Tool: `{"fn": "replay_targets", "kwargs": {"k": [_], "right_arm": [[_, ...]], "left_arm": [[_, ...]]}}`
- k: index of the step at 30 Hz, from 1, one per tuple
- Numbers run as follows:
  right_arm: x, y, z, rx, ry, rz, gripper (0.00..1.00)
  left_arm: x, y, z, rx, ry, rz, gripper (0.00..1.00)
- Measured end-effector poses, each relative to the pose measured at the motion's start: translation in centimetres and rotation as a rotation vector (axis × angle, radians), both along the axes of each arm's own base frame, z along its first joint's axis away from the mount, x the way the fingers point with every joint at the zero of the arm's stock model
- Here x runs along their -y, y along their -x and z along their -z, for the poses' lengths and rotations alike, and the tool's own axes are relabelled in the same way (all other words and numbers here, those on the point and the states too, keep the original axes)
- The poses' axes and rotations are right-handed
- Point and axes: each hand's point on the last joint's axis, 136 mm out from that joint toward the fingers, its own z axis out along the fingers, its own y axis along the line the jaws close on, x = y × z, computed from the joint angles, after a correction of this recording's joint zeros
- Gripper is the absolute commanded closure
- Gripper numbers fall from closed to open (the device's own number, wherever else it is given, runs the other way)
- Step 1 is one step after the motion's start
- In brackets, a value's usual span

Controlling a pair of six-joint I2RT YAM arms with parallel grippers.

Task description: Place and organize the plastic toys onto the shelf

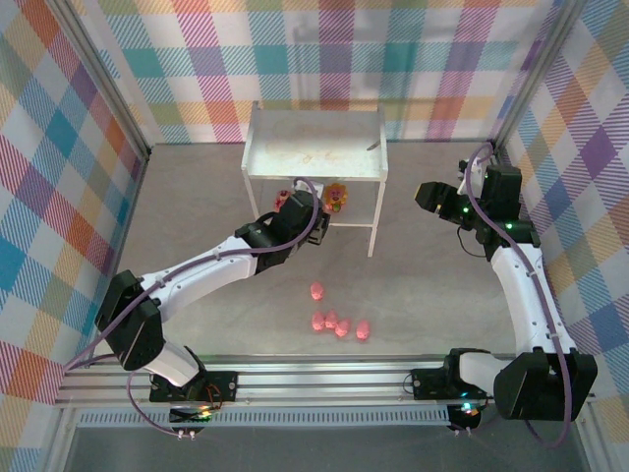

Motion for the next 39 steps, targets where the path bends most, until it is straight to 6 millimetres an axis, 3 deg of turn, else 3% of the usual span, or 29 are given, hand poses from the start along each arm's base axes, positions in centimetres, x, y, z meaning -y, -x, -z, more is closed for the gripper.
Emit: {"fn": "replay_targets", "kwargs": {"k": [16, 34, 39], "right_arm": [[0.0, 0.0, 0.1, -0.001, 0.002, -0.001, 0.37], [0.0, -0.4, 1.0, -0.028, 0.000, -0.005, 0.37], [0.0, -0.4, 1.0, -0.026, 0.002, -0.007, 0.37]], "left_arm": [[-0.2, -0.6, 1.6, -0.012, -0.046, -0.019, 0.60], [0.0, -1.6, 1.5, 0.000, -0.057, -0.035, 0.59], [0.0, -1.7, 1.6, 0.000, -0.058, -0.037, 0.55]]}}
